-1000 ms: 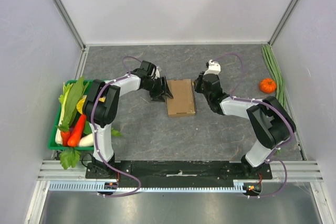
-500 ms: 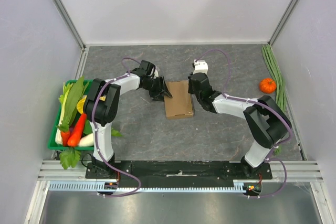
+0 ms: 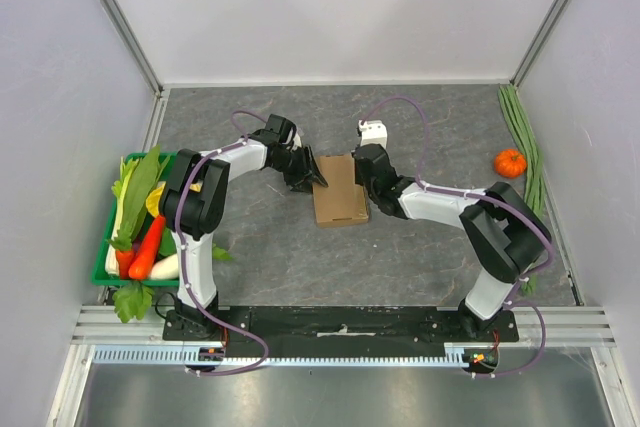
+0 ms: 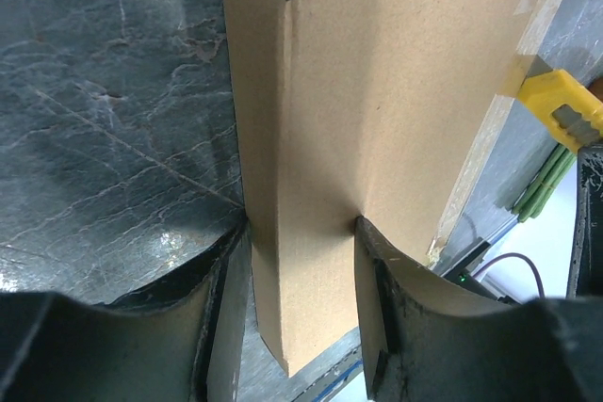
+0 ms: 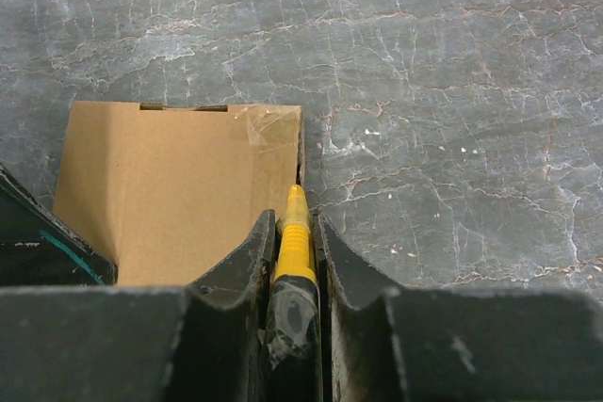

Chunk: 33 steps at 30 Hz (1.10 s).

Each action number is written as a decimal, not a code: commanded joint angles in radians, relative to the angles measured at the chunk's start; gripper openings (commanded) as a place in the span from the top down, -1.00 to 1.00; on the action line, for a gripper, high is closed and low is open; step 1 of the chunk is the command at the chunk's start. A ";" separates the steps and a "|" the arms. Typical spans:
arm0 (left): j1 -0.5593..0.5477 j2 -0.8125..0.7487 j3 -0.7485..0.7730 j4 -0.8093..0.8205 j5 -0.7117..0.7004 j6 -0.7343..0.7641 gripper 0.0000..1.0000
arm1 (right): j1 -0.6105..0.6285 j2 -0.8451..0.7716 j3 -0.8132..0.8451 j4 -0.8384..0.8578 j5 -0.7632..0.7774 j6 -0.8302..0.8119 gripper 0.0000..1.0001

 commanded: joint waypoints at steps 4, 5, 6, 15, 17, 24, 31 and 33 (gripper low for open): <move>-0.002 0.067 -0.018 -0.037 -0.157 -0.046 0.07 | 0.023 -0.052 0.008 -0.119 -0.047 0.067 1.00; -0.002 0.066 -0.033 -0.030 -0.154 -0.055 0.07 | 0.026 -0.065 0.008 -0.128 -0.052 0.072 1.00; 0.000 0.063 -0.041 -0.010 -0.150 -0.072 0.07 | 0.026 -0.069 0.008 -0.150 -0.056 0.078 1.00; 0.004 0.057 -0.051 0.010 -0.144 -0.114 0.09 | 0.051 -0.119 -0.008 -0.251 -0.064 0.137 1.00; 0.006 0.054 -0.059 0.015 -0.150 -0.120 0.10 | 0.058 -0.137 -0.015 -0.260 -0.064 0.141 1.00; 0.010 0.049 -0.068 0.024 -0.157 -0.146 0.11 | 0.083 -0.187 -0.037 -0.363 -0.084 0.167 1.00; 0.009 0.041 -0.096 0.056 -0.159 -0.193 0.13 | 0.090 -0.233 -0.041 -0.429 -0.121 0.213 1.00; 0.009 0.043 -0.101 0.064 -0.160 -0.209 0.13 | 0.092 -0.236 -0.035 -0.460 -0.127 0.225 1.00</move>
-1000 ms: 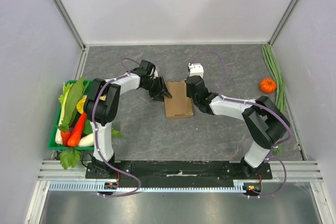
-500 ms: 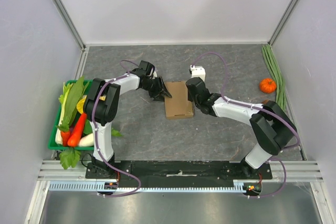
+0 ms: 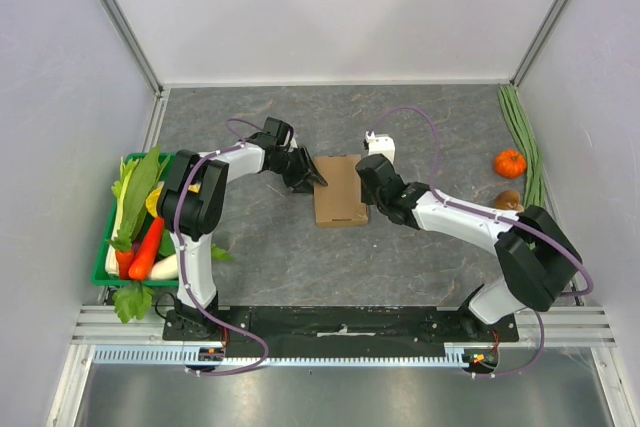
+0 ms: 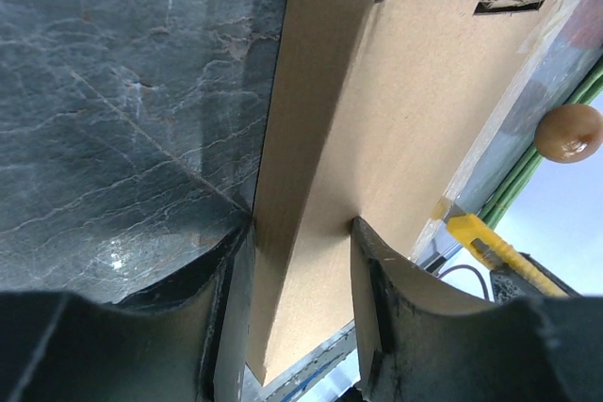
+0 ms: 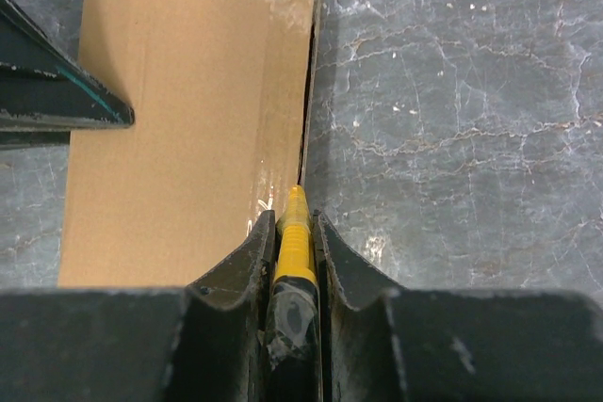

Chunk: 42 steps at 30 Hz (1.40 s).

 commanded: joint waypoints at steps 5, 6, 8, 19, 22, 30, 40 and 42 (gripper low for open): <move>-0.002 0.047 -0.064 0.005 -0.181 -0.102 0.14 | 0.038 -0.035 0.032 -0.156 -0.106 0.106 1.00; -0.002 0.047 -0.062 0.005 -0.189 -0.105 0.14 | 0.038 -0.033 0.034 -0.160 -0.110 0.114 1.00; -0.002 0.045 -0.062 0.000 -0.195 -0.114 0.15 | 0.046 -0.027 0.040 -0.183 -0.119 0.126 1.00; -0.004 0.047 -0.065 -0.003 -0.221 -0.148 0.20 | 0.092 -0.049 0.098 -0.298 -0.118 0.180 1.00; -0.005 0.047 -0.070 -0.003 -0.229 -0.153 0.21 | 0.095 -0.047 0.113 -0.337 -0.113 0.189 1.00; -0.010 0.033 -0.069 0.023 -0.182 -0.105 0.08 | 0.098 -0.012 0.117 -0.350 -0.074 0.187 1.00; -0.010 -0.104 -0.162 0.080 -0.059 0.051 -0.48 | 0.055 0.056 0.190 -0.263 -0.007 0.095 1.00; -0.010 -0.108 -0.180 0.080 -0.020 0.050 -0.49 | 0.034 0.074 0.209 -0.240 -0.011 0.065 1.00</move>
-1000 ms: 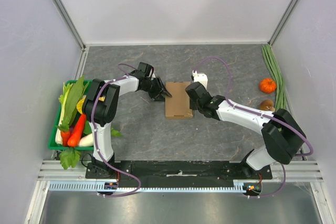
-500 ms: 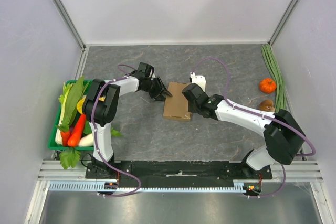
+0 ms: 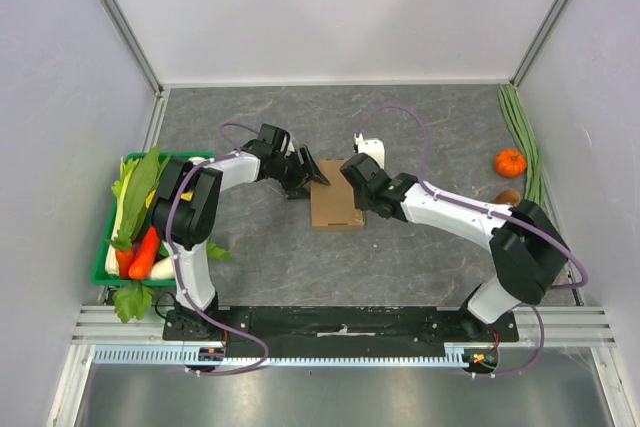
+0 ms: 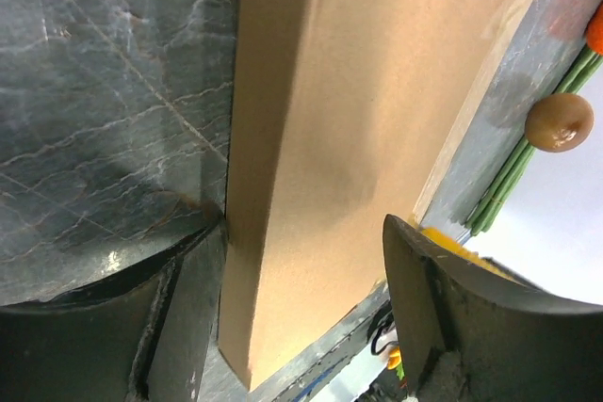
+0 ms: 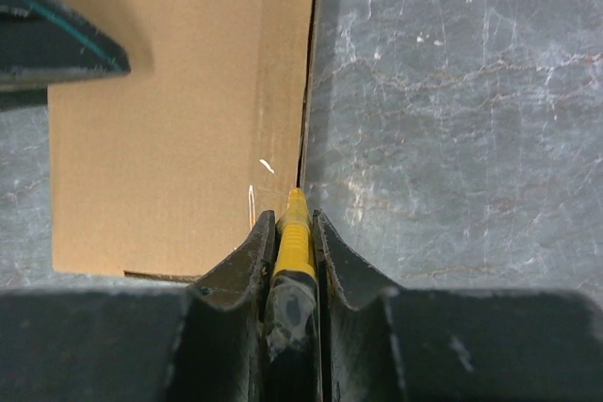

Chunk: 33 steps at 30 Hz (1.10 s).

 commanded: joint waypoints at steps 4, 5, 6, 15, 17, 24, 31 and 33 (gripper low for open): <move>-0.003 -0.011 -0.076 -0.047 0.009 0.077 -0.49 | -0.056 0.084 0.099 0.132 -0.029 -0.098 1.00; -0.003 -0.008 -0.066 -0.062 0.003 0.080 -0.49 | -0.056 0.106 0.110 0.140 -0.032 -0.105 1.00; -0.003 -0.001 -0.056 -0.074 -0.002 0.089 -0.48 | -0.055 0.115 0.116 0.152 -0.040 -0.112 1.00; -0.001 0.114 0.033 -0.151 -0.017 0.027 0.37 | -0.053 0.091 0.064 0.177 -0.068 -0.137 1.00; 0.000 0.119 0.030 -0.150 -0.028 -0.004 0.52 | -0.053 0.063 0.040 0.178 -0.071 -0.149 1.00; 0.002 0.116 0.005 -0.142 -0.085 -0.090 0.64 | -0.049 -0.006 -0.028 0.155 -0.098 -0.158 1.00; 0.002 0.122 0.005 -0.148 -0.126 -0.118 0.67 | -0.043 -0.055 -0.080 0.126 -0.120 -0.135 1.00; 0.002 0.127 0.007 -0.150 -0.128 -0.122 0.67 | -0.043 -0.067 -0.095 0.117 -0.121 -0.131 1.00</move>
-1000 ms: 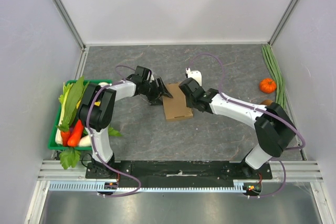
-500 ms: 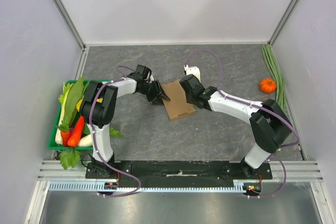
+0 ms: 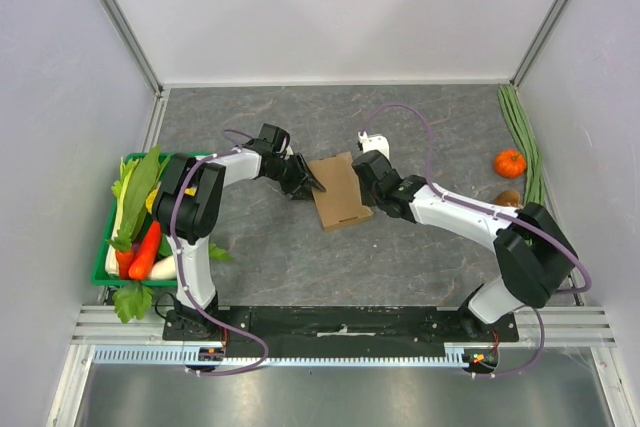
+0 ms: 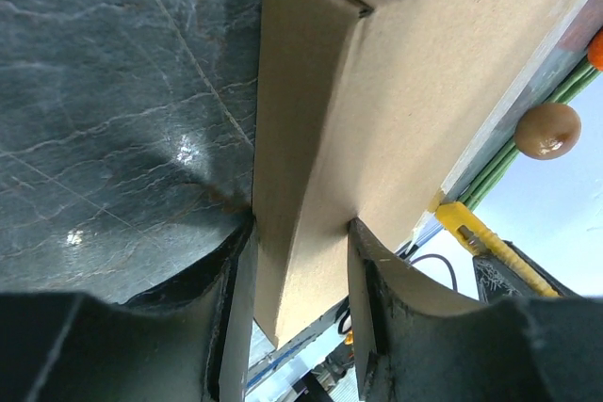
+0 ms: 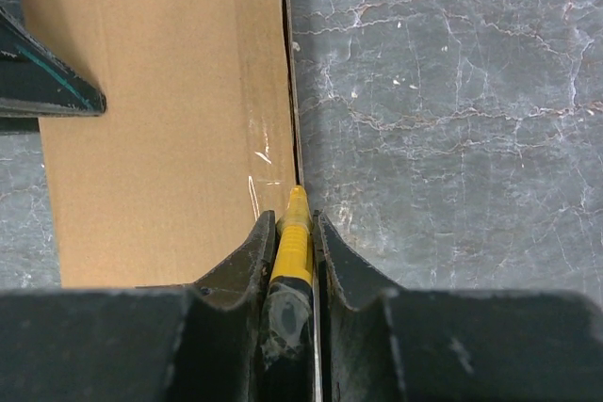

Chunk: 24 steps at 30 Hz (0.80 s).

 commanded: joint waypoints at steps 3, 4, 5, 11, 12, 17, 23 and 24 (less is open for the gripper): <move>-0.014 0.073 -0.041 -0.052 -0.193 -0.073 0.67 | 0.020 -0.072 -0.042 -0.042 -0.069 0.029 1.00; -0.012 0.070 -0.041 -0.052 -0.198 -0.076 0.67 | 0.020 -0.077 -0.042 -0.045 -0.069 0.029 1.00; -0.014 0.070 -0.042 -0.052 -0.201 -0.076 0.67 | 0.020 -0.083 -0.040 -0.053 -0.075 0.031 1.00; -0.014 0.077 -0.039 -0.052 -0.210 -0.085 0.67 | 0.020 -0.106 -0.037 -0.085 -0.094 0.045 1.00; -0.014 0.077 -0.039 -0.052 -0.212 -0.085 0.67 | 0.021 -0.109 -0.042 -0.088 -0.097 0.049 1.00; -0.014 0.081 -0.039 -0.050 -0.210 -0.087 0.68 | 0.023 -0.110 -0.063 -0.094 -0.115 0.065 1.00; -0.014 0.081 -0.039 -0.049 -0.208 -0.085 0.68 | 0.029 -0.087 -0.098 -0.093 -0.107 0.074 1.00; -0.012 0.082 -0.041 -0.049 -0.208 -0.085 0.68 | 0.029 -0.086 -0.100 -0.093 -0.103 0.072 1.00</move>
